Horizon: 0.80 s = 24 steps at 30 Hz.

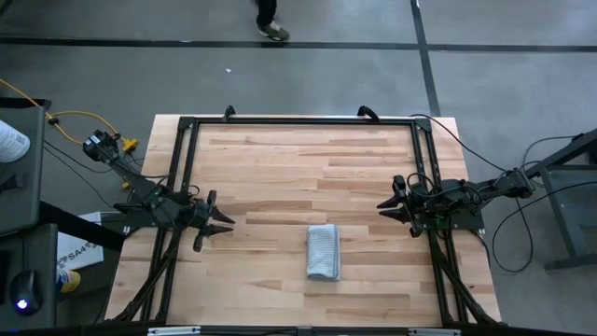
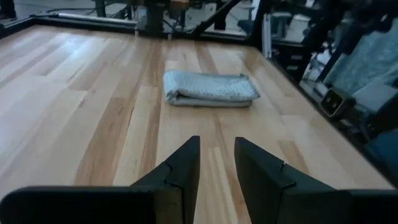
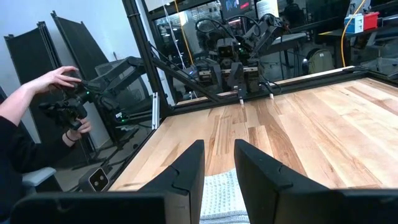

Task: Fold microfiber towels
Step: Return to Home Position

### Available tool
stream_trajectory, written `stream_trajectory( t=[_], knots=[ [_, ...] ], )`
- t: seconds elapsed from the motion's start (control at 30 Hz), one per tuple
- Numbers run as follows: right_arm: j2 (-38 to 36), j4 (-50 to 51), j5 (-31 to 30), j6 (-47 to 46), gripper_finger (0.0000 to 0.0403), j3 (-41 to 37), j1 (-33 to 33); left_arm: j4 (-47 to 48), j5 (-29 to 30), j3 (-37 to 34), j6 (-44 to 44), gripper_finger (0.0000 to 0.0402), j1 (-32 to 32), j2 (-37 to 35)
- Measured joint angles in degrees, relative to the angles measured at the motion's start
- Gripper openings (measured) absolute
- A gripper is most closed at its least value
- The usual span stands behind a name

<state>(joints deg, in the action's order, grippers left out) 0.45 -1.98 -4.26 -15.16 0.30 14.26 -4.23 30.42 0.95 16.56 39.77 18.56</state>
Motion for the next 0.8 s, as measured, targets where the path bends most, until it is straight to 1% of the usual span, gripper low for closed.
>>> stream_trajectory(
  t=[0.1, 0.33, 0.8],
  knots=[
    [0.0, 0.0, 0.0, 0.0, 0.0082, 0.0, 0.0, 0.2, -1.2, 0.0, -0.3, 0.0100, 0.0, -0.1],
    [0.0, 0.0, 0.0, 0.0, 0.0082, 0.0, 0.0, 0.2, -1.2, -0.1, -2.2, 0.0100, 0.0, -0.1],
    [0.0, 0.0, 0.0, 0.0, 0.0082, 0.0, 0.0, 0.2, -1.2, -0.3, -2.2, 0.0100, 0.0, -0.1]
  ],
)
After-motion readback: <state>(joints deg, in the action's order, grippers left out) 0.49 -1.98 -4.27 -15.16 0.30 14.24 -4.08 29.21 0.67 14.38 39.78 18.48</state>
